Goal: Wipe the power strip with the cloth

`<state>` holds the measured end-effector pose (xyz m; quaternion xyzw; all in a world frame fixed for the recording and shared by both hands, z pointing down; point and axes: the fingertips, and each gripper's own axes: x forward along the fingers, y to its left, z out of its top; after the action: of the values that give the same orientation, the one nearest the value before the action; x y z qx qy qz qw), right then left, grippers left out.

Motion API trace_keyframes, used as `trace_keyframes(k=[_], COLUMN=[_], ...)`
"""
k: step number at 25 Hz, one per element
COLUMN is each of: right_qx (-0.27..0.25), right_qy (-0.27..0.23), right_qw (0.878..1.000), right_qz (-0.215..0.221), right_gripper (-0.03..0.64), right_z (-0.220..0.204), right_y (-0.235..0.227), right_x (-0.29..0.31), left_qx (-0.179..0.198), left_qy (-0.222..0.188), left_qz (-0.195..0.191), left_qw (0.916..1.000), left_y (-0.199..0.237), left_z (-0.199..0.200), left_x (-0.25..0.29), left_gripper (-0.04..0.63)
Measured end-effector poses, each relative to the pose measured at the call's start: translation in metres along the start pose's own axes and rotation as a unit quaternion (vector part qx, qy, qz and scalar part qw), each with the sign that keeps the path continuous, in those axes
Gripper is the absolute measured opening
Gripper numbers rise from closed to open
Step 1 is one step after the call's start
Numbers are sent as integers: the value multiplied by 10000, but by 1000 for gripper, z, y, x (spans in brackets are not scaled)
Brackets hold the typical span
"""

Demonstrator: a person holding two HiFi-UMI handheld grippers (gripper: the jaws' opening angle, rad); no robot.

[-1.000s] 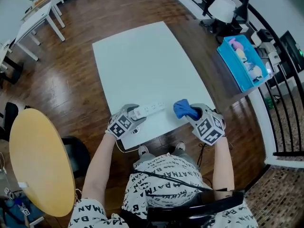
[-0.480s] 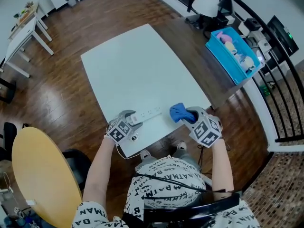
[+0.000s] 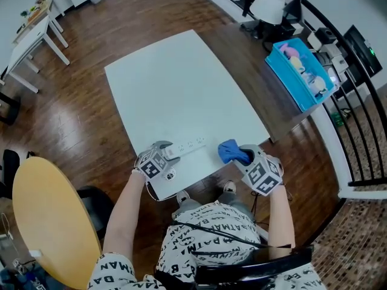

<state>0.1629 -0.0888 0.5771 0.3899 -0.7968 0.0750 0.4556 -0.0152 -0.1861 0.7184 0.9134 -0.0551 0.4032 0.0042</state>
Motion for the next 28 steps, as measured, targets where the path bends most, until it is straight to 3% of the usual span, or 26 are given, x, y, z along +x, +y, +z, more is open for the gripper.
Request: trace_keyframes(k=[7, 18, 23, 28], right_qx=[74, 146, 110, 72], right_qy=[19, 0, -40, -137], right_qw=[10000, 9999, 9999, 9998], right_qz=[29, 84, 105, 150], right_gripper=[120, 120, 120, 120], right_z=[-4, -7, -6, -4], right_y=[3, 5, 6, -3], right_x=[-1, -2, 1, 2], left_qx=[76, 82, -220, -768], left_qy=[263, 341, 350, -261], left_qz=[-27, -43, 80, 266], left_qw=[9996, 9994, 9991, 9964], left_y=[-1, 2, 11, 17], left_z=[-11, -15, -17, 10], left_x=[11, 9, 9, -10], left_gripper=[279, 297, 401, 417])
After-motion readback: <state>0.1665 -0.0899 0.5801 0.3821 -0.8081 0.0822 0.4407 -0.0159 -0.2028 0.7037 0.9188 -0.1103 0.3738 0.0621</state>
